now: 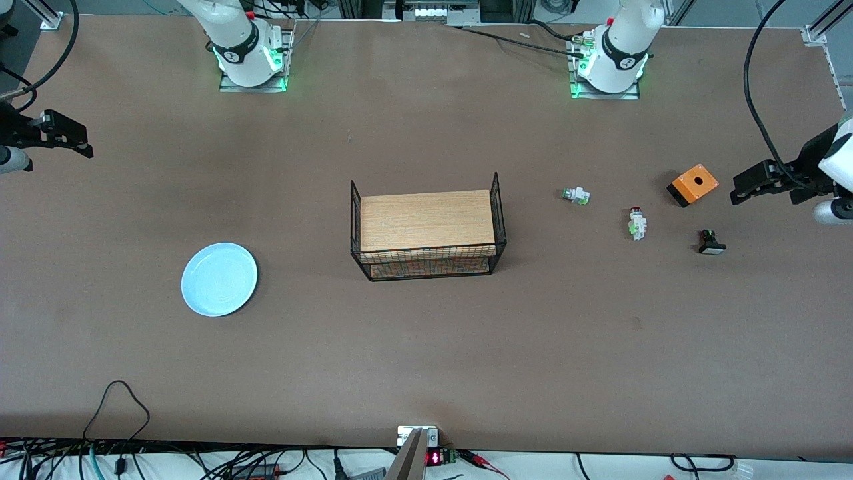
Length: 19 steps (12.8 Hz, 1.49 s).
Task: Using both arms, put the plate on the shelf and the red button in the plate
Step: 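Move the right gripper toward the pale blue plate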
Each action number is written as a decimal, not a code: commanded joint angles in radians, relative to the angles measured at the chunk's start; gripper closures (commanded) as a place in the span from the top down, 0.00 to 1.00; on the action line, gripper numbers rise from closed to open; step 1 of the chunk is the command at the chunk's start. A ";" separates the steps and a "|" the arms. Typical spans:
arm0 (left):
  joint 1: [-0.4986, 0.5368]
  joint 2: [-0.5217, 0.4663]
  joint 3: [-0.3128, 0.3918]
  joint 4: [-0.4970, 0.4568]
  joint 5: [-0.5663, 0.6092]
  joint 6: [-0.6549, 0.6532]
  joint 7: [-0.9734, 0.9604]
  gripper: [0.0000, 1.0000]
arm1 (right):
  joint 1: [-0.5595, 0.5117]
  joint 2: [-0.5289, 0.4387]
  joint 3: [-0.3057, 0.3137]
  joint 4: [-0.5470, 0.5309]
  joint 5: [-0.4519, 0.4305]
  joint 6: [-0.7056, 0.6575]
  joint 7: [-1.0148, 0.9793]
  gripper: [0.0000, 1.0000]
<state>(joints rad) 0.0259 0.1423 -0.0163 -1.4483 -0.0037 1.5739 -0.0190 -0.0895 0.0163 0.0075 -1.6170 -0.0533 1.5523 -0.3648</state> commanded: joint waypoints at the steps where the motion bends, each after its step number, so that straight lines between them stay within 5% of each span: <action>1: 0.006 -0.021 -0.001 -0.021 -0.009 -0.002 0.002 1.00 | -0.019 0.008 0.012 0.025 0.007 -0.018 -0.006 1.00; 13: 0.005 -0.015 0.001 -0.018 -0.004 0.001 0.002 1.00 | -0.079 0.076 0.002 0.025 0.035 0.000 -0.002 1.00; 17: 0.006 -0.012 0.006 -0.020 -0.013 0.001 0.001 1.00 | -0.220 0.200 -0.024 0.069 0.278 0.019 -0.008 1.00; 19: 0.006 -0.010 0.006 -0.020 -0.015 0.001 0.004 1.00 | -0.243 0.243 -0.024 0.114 0.313 0.011 -0.006 1.00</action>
<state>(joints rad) 0.0270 0.1429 -0.0127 -1.4512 -0.0037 1.5738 -0.0191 -0.3088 0.2107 -0.0289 -1.5787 0.2179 1.5866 -0.3724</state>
